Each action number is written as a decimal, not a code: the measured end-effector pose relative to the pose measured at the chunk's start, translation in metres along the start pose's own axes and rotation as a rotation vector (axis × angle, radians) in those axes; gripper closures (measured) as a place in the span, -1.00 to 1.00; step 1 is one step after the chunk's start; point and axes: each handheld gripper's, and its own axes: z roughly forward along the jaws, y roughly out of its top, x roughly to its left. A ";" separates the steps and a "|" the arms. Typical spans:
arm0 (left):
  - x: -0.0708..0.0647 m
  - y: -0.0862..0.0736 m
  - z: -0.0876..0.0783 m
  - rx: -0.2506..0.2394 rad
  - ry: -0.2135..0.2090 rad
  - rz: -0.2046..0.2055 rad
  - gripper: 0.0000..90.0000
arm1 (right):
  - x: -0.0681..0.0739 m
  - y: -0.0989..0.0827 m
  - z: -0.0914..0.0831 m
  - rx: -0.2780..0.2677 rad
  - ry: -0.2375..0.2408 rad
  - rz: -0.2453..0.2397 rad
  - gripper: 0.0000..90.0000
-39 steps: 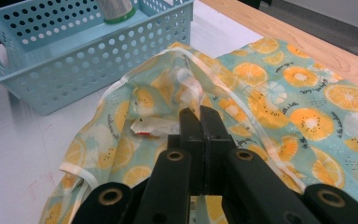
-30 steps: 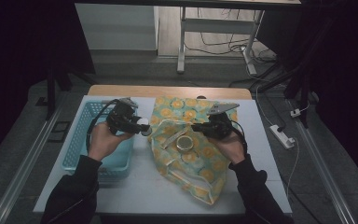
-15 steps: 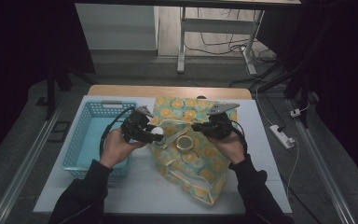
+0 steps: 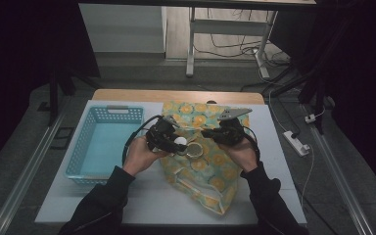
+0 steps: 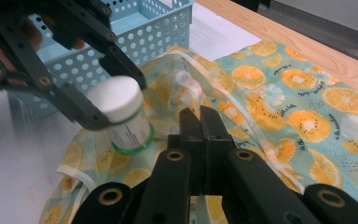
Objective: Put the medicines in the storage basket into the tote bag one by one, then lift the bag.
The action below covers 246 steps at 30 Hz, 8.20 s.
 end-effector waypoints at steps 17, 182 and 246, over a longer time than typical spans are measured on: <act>0.001 0.022 0.034 0.011 0.040 0.008 0.12 | -0.001 0.000 0.000 0.001 -0.003 0.000 1.00; -0.051 -0.028 0.028 0.033 0.002 0.055 0.96 | 0.003 0.002 -0.004 0.012 0.016 -0.013 1.00; 0.019 0.052 -0.101 -0.252 -0.186 -0.112 0.96 | 0.017 0.073 -0.044 -0.081 0.089 -0.073 1.00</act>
